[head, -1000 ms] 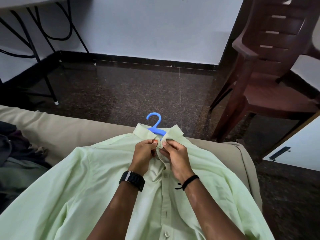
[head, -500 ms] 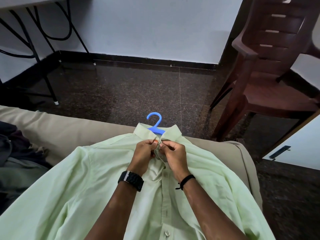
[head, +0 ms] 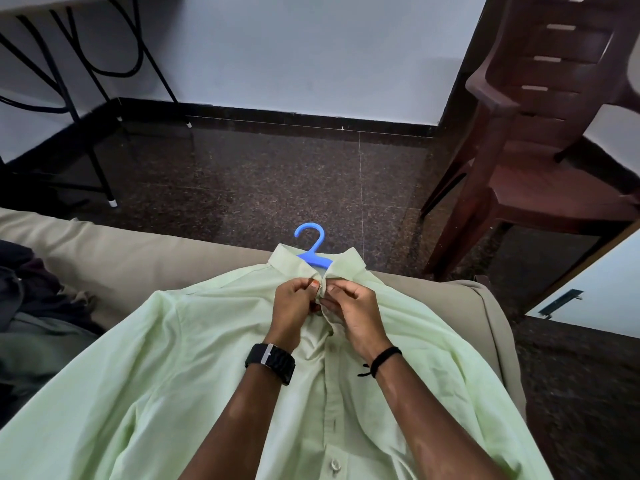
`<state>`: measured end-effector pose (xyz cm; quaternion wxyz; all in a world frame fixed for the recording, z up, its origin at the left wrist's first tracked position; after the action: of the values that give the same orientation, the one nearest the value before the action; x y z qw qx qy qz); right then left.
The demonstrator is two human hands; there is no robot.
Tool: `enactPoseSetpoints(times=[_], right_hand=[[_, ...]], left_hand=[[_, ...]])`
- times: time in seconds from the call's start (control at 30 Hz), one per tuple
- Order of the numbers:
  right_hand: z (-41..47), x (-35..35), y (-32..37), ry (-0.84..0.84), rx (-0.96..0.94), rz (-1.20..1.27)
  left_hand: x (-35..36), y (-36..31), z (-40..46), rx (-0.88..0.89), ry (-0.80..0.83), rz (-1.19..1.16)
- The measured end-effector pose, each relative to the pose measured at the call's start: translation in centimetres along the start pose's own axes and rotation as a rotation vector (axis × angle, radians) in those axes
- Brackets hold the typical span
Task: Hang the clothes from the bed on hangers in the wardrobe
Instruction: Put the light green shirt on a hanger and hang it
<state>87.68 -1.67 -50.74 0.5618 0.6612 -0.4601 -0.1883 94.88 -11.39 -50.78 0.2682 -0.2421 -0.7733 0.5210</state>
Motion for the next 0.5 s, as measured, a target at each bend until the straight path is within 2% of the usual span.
enactPoseSetpoints(times=[0.13,0.37,0.5], right_hand=[[0.31,-0.08,0.01,0.006,0.013,0.015],[0.28,0.19,-0.17,-0.008,0.028,0.032],[0.07,0.02,0.22,-0.063,-0.015,-0.08]], left_hand=[[0.05,0.14,-0.06,-0.008,-0.001,-0.004],[0.38,0.27,0.06,-0.073,0.128,-0.056],[0.58,0.26,0.33,-0.11,0.202,-0.052]])
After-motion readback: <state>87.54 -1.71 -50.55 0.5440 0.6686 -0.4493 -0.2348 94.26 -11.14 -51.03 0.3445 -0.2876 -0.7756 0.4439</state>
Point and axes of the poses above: each hand's wrist, its own z-axis towards the middle knuckle, its own x-axis out of the palm, y = z × x, the point moved 10 cm from there along z, towards the middle knuckle, and after that the axes turned 1 degree about y, right-handed, at the moved point
